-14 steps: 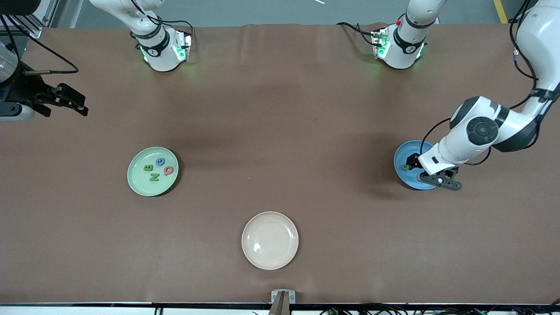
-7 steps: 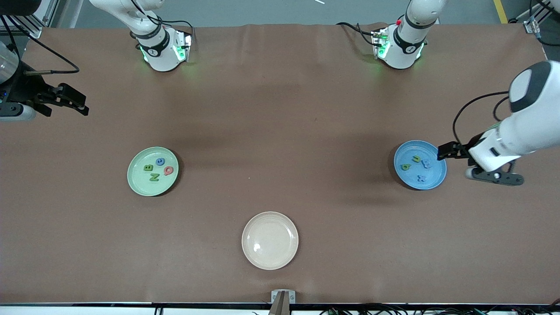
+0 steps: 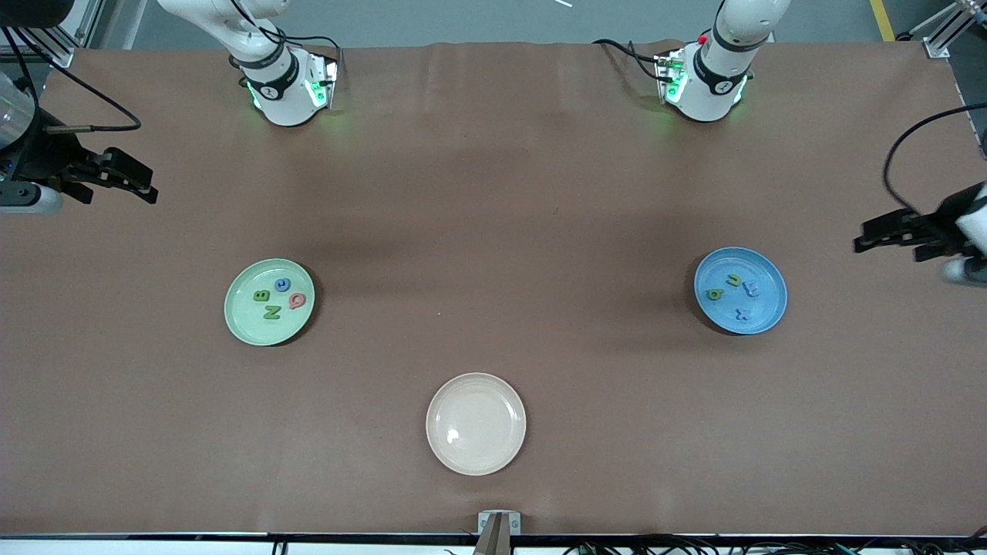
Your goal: Sort upper and lower case letters into plates
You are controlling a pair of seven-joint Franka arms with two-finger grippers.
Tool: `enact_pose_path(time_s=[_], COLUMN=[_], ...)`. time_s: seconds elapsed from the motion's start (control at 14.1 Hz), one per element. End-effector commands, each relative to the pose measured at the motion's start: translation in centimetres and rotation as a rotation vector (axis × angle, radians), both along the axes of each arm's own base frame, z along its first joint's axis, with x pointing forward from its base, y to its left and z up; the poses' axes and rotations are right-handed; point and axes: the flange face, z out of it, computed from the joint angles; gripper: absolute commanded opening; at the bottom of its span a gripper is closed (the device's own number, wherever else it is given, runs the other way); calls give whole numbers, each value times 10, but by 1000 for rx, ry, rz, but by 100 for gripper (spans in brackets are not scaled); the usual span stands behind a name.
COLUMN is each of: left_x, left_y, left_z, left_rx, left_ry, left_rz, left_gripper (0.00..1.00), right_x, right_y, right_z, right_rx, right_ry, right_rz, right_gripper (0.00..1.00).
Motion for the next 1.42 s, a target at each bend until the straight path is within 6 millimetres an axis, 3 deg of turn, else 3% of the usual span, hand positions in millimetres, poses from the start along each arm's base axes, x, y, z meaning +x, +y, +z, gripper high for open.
enact_pose_path(time_s=[0.0,0.14,0.35,0.5,0.71,0.85,1.35], left_x=[-14,-22,-25,-25,-29,-24,-22], left_y=[-5,-25,-48,-48,-48,-60,-60], left_z=[30,49,55,60,82,84,83], left_rx=[7,68,117,121,120,115,115], left_ry=[-13,-36,-36,-42,-54,-99,-107], left_rz=[14,25,86,115,120,103,94], left_gripper=[100,100,100,100,100,100,100], right_x=[-3,-3,-4,-4,-3,-3,-3], right_y=[2,1,4,3,2,2,4], right_z=[2,3,3,3,3,4,4], right_rx=[23,25,27,24,12,10,-1], right_ry=[1,0,0,-2,-4,-7,-7], right_rz=[-21,-24,-18,-10,-5,-5,3], right_gripper=[100,100,100,100,100,100,100])
